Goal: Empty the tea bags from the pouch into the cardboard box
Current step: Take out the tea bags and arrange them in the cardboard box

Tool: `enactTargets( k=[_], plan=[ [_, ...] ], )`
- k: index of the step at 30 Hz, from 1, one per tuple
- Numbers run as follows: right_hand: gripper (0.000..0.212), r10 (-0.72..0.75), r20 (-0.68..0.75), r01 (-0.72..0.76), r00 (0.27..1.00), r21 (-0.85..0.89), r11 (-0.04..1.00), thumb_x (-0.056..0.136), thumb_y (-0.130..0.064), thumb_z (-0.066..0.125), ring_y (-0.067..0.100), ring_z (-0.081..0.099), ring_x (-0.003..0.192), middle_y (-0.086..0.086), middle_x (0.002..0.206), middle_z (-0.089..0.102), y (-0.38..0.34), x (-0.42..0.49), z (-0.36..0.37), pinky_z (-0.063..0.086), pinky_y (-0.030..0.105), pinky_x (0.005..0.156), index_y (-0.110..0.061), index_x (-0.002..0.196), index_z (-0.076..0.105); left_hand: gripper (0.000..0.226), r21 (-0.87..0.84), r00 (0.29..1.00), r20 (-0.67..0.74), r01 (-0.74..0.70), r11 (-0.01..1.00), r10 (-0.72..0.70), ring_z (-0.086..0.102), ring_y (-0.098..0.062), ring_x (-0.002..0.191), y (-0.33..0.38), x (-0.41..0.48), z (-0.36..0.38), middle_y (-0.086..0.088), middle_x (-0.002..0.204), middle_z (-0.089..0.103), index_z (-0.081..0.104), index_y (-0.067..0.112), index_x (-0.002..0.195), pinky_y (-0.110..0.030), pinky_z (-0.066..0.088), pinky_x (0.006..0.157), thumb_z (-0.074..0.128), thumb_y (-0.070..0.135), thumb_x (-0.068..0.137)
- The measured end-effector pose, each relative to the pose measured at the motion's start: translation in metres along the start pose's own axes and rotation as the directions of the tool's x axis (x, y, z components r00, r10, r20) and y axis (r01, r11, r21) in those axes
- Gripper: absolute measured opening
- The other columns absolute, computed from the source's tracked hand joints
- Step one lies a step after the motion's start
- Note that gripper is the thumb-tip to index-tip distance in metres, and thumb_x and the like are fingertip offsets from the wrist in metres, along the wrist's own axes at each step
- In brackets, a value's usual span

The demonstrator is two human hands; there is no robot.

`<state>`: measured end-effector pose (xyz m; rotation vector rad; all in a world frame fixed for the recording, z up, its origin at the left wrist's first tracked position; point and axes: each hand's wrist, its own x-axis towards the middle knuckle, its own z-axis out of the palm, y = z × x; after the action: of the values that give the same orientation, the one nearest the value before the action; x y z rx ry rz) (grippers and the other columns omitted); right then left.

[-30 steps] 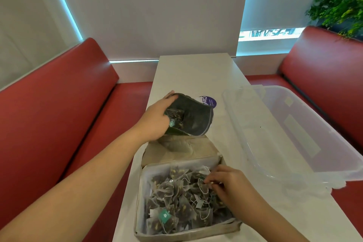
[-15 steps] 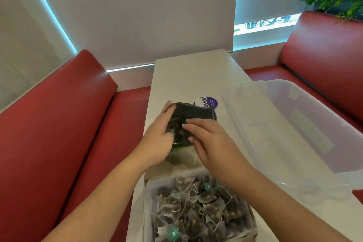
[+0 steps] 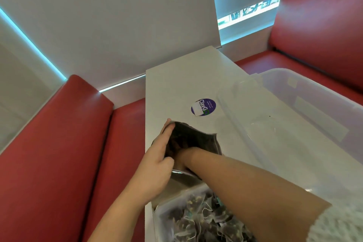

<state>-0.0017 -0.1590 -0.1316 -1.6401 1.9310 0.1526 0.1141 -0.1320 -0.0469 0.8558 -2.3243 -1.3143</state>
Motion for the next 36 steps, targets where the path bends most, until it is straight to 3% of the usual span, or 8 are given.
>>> enactTargets(
  k=[3,7,12,19,23,28,33,36],
  plan=[
    [0.063,0.052,-0.013,-0.05,0.999,0.098,0.994,0.099,-0.029,0.043,0.031,0.019,0.142,0.009,0.158,0.015,-0.002,-0.005,0.002,0.018,0.048,0.113,-0.021,0.151,0.009,0.087,0.0,1.0,0.026,-0.003,1.0,0.003,0.017,0.011,0.14,0.001,0.003,-0.006,0.02,0.155,0.022,0.025,0.029,0.147,-0.024,0.014,0.119,0.033,-0.023,0.078],
    [0.055,0.09,-0.017,-0.085,0.996,0.192,0.978,0.098,-0.024,0.047,0.032,0.035,0.133,0.012,0.149,0.035,-0.004,-0.002,0.005,0.027,0.044,0.109,-0.016,0.148,0.024,0.088,0.021,0.999,0.043,0.002,1.0,-0.003,0.015,0.011,0.14,-0.001,0.007,-0.009,0.019,0.156,0.02,0.023,0.029,0.148,-0.022,0.014,0.118,0.033,-0.023,0.077],
    [0.045,0.069,-0.133,-0.036,0.989,0.238,0.971,0.1,-0.026,0.04,0.031,0.039,0.131,0.014,0.146,0.04,-0.006,-0.014,0.003,0.029,0.041,0.109,-0.011,0.143,0.036,0.088,0.037,0.997,0.071,0.003,0.999,-0.005,0.013,0.013,0.139,-0.001,0.005,-0.01,0.022,0.155,0.017,0.021,0.031,0.149,-0.016,0.013,0.116,0.033,-0.021,0.078],
    [0.036,-0.009,-0.17,-0.001,0.985,-0.058,0.998,0.087,-0.01,0.061,0.031,0.058,0.104,0.013,0.117,0.059,-0.009,-0.052,-0.013,0.046,0.04,0.094,-0.006,0.122,0.055,0.088,0.035,0.998,0.064,0.02,0.999,-0.022,0.015,0.011,0.14,-0.005,-0.002,-0.022,0.019,0.156,0.02,0.025,0.029,0.148,-0.024,0.013,0.119,0.033,-0.022,0.077],
    [0.023,-0.177,-0.518,0.245,0.837,0.064,0.967,0.085,-0.001,0.053,0.031,0.06,0.093,0.015,0.103,0.063,0.008,-0.098,-0.006,0.051,0.043,0.082,-0.005,0.105,0.064,0.085,0.027,0.997,0.07,0.033,0.999,-0.035,0.015,0.01,0.14,-0.005,-0.006,-0.024,0.02,0.156,0.02,0.026,0.027,0.149,-0.025,0.012,0.12,0.033,-0.021,0.079],
    [0.03,-0.171,-0.647,0.297,0.743,0.089,0.951,0.081,0.001,0.061,0.026,0.059,0.099,0.005,0.112,0.058,0.01,-0.121,-0.003,0.051,0.037,0.087,-0.011,0.108,0.068,0.086,0.069,0.998,0.054,0.028,0.997,-0.032,0.015,0.009,0.141,-0.002,-0.011,-0.022,0.02,0.155,0.021,0.025,0.031,0.148,-0.022,0.012,0.118,0.034,-0.019,0.079],
    [0.028,-0.145,-0.801,0.428,0.581,0.149,0.891,0.081,0.002,0.063,0.017,0.058,0.096,0.002,0.11,0.061,0.007,-0.136,-0.012,0.042,0.018,0.084,-0.011,0.105,0.069,0.085,0.085,0.997,-0.072,0.033,0.996,-0.027,0.027,0.009,0.132,0.012,-0.014,-0.03,0.022,0.142,0.034,0.031,0.038,0.142,0.002,0.022,0.099,0.034,-0.02,0.08],
    [0.028,-0.167,-0.834,0.486,0.526,0.134,0.863,0.082,0.002,0.062,0.013,0.056,0.096,0.0,0.11,0.061,-0.001,-0.139,-0.017,0.043,0.016,0.087,-0.012,0.105,0.069,0.085,0.086,0.994,-0.1,0.051,0.995,-0.042,0.031,0.003,0.133,0.012,-0.019,-0.039,0.019,0.141,0.037,0.032,0.037,0.143,-0.015,0.027,0.109,0.035,-0.019,0.08]
  ],
)
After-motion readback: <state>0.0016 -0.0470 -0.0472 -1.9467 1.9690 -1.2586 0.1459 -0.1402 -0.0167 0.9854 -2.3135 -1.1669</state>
